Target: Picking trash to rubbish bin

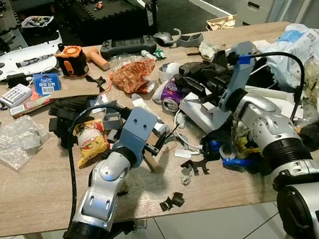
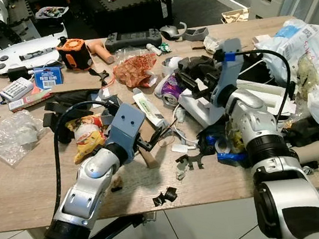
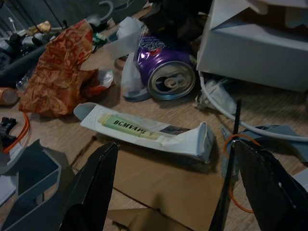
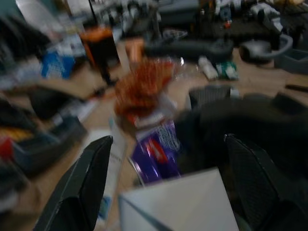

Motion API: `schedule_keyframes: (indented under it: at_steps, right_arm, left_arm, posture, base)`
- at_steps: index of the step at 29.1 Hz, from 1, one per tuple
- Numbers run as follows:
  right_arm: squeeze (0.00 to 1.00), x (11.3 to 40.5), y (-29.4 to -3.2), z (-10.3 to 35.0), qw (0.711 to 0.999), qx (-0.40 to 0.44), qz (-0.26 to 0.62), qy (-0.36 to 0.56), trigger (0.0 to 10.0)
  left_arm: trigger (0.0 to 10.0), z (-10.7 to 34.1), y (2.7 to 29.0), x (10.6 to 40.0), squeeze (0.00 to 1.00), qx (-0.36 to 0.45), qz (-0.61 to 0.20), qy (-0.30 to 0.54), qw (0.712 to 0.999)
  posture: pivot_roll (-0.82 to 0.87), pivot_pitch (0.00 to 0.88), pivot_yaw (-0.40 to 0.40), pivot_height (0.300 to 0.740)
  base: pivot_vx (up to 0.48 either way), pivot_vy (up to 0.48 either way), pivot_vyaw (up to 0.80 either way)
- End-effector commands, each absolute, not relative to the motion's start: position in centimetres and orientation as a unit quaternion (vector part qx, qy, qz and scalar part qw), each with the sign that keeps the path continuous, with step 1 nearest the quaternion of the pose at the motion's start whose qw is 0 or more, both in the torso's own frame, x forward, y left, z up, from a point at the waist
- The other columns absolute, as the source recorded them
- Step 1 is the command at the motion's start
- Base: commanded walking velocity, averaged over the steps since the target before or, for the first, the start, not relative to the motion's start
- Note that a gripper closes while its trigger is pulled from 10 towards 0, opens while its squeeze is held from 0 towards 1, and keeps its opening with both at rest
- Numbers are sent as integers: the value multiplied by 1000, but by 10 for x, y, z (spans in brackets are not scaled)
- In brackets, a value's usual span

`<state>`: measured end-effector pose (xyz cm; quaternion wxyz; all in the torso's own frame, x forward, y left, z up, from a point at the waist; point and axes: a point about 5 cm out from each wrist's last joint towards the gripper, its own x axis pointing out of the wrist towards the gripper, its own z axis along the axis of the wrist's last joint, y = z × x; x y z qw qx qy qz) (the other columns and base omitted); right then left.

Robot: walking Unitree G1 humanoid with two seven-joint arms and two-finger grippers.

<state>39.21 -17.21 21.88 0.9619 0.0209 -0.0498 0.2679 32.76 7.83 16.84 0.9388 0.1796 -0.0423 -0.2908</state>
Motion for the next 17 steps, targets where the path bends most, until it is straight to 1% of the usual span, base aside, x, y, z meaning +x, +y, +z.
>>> schedule_keyframes:
  at_steps: [1, 3, 8, 12, 13, 14, 15, 16, 17]
  right_arm:
    - [0, 392, -173, 211, 963, -3, 266, -32, 10000]
    - [0, 392, -173, 204, 964, -26, 263, -18, 10000]
    - [0, 391, -170, 191, 963, -54, 265, 7, 10000]
    - [0, 390, -171, 189, 963, -50, 264, 13, 10000]
    - [0, 390, -171, 188, 963, -43, 267, 16, 8549]
    - [0, 390, -172, 187, 962, -38, 269, 18, 6588]
    - [0, 390, -173, 186, 961, -40, 272, 22, 667]
    - [0, 390, -173, 185, 961, -43, 273, 23, 0]
    - [0, 390, -173, 185, 960, -43, 275, 23, 0]
  left_arm:
    - [10000, 162, 75, 324, 0, 184, -302, -35, 935]
    - [10000, 161, 73, 324, 0, 185, -305, -35, 934]
    - [10000, 161, 72, 324, 0, 188, -306, -37, 933]
    - [10000, 160, 72, 324, 0, 188, -307, -38, 932]
    - [10000, 159, 71, 324, 0, 188, -308, -38, 932]
    - [10000, 159, 70, 323, 0, 188, -309, -39, 932]
    - [10000, 159, 68, 323, 0, 187, -311, -39, 931]
    - [10000, 159, 68, 323, 0, 187, -311, -39, 931]
    - [10000, 159, 67, 323, 0, 187, -311, -40, 931]
  posture:
    - [-29, 128, 16, 740]
    - [-28, 123, 16, 740]
    - [-29, 111, 15, 740]
    - [-35, 104, 15, 740]
    - [-36, 102, 14, 740]
    - [-37, 96, 12, 740]
    - [-38, 94, 11, 740]
    - [-38, 94, 11, 740]
    - [-39, 92, 10, 740]
  base:
    - [0, 0, 0]
    - [0, 0, 0]
    - [0, 0, 0]
    - [0, 0, 0]
    - [0, 0, 0]
    - [0, 0, 0]
    - [0, 0, 0]
    - [0, 0, 0]
    - [0, 0, 0]
